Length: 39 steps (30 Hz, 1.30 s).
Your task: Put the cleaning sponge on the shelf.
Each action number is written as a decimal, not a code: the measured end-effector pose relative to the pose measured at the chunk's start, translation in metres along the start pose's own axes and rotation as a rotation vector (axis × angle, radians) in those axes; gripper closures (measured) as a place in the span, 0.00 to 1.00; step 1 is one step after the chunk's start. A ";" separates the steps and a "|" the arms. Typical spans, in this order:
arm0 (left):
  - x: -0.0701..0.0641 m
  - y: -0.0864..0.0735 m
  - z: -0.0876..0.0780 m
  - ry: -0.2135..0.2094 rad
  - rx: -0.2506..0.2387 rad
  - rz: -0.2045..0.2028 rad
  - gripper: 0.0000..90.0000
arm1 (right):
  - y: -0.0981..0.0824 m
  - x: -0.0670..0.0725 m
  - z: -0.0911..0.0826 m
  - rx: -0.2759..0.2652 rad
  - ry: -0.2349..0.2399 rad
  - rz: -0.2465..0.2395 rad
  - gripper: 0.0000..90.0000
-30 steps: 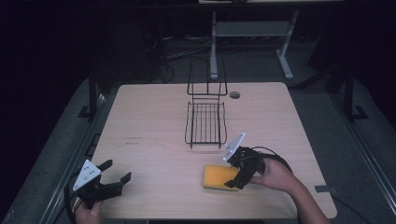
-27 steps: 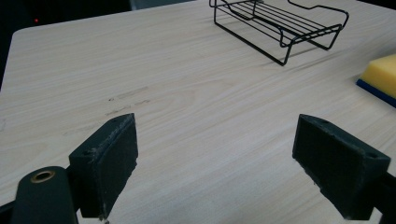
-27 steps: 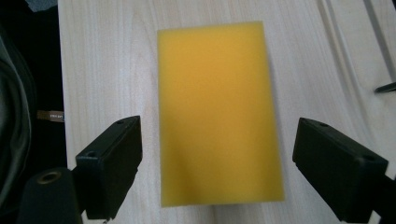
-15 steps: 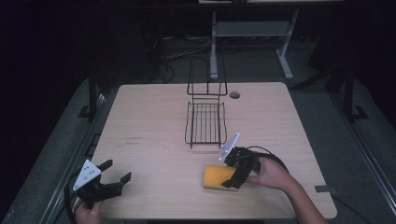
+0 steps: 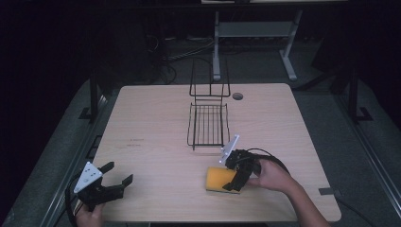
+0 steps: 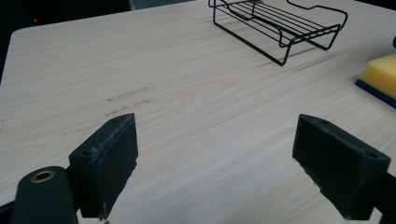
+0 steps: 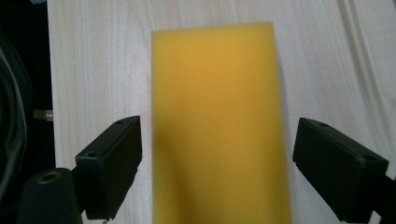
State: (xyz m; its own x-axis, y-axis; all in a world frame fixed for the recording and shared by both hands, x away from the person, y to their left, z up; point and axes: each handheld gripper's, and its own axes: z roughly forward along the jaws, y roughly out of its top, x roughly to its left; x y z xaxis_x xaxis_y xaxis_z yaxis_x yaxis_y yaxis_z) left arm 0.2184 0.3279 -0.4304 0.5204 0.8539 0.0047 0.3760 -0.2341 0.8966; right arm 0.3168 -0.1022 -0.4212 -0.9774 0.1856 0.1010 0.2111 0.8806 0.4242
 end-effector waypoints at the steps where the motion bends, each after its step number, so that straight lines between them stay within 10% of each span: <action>1: 0.000 0.000 0.000 0.000 0.002 0.000 0.15 | 0.000 0.000 0.001 0.001 0.000 -0.001 0.17; 39: 0.000 0.000 0.000 -0.003 0.001 -0.003 0.15 | -0.001 0.001 0.028 0.038 -0.002 -0.005 0.17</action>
State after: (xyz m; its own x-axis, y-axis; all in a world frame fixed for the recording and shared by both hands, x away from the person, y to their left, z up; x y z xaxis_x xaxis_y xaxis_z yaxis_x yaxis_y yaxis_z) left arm 0.2183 0.3279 -0.4305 0.5218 0.8531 0.0011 0.3779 -0.2323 0.8962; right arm 0.3154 -0.0911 -0.4464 -0.9785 0.1821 0.0967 0.2056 0.8975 0.3902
